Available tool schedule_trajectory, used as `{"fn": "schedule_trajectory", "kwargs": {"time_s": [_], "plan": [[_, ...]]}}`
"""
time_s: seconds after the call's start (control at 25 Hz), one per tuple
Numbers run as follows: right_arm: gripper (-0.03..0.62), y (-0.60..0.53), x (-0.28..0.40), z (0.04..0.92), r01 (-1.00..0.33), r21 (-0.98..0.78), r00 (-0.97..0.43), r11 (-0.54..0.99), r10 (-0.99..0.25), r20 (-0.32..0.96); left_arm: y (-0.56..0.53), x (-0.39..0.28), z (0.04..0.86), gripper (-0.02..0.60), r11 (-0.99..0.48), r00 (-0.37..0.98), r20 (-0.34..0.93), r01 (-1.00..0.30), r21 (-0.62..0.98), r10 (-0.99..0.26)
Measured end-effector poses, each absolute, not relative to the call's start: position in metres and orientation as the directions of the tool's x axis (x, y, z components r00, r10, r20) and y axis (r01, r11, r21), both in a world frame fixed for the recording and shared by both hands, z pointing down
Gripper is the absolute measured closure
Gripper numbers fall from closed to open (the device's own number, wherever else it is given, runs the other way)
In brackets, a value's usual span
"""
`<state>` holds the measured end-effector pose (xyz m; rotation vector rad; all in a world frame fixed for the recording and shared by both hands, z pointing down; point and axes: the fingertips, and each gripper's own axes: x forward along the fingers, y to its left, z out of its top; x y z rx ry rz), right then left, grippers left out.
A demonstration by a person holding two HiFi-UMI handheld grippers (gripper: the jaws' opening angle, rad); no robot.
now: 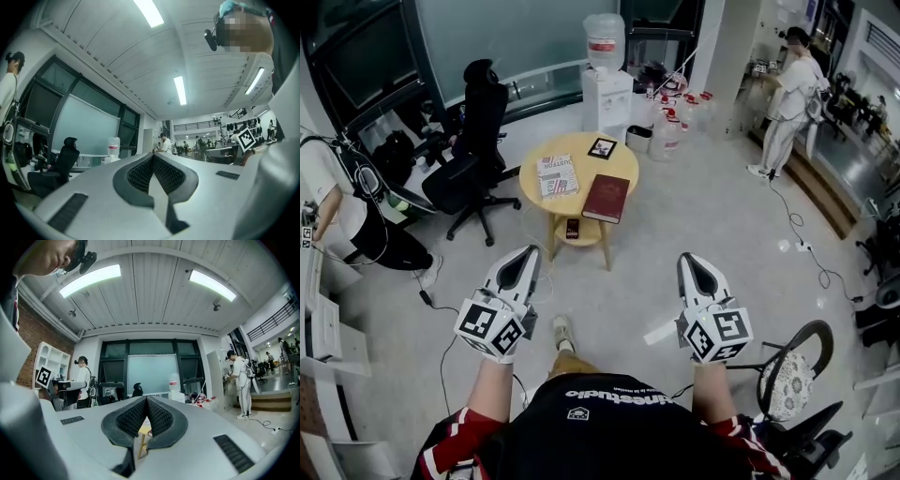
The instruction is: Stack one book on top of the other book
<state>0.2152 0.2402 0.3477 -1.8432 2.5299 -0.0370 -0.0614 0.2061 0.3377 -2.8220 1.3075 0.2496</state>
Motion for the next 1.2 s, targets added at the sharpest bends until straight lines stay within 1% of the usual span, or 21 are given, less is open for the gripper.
{"fn": "schedule_trajectory", "kwargs": {"time_s": [0.28, 0.88, 1.2], "plan": [[0.566, 0.242, 0.213, 0.344, -0.943, -0.066, -0.325, 0.327, -0.945, -0.039, 0.208, -0.063, 0.339, 0.566, -0.643, 0.631, -0.156, -0.764, 0.048, -0.76], [0.566, 0.237, 0.208, 0.345, -0.935, -0.074, -0.345, 0.346, -0.938, -0.027, 0.203, -0.066, 0.34, 0.565, -0.639, 0.627, -0.151, -0.767, 0.049, -0.764], [0.566, 0.219, 0.202, 0.346, -0.927, -0.089, -0.365, 0.366, -0.931, -0.027, 0.193, -0.079, 0.344, 0.565, -0.612, 0.6, -0.143, -0.789, 0.058, -0.787]]}}
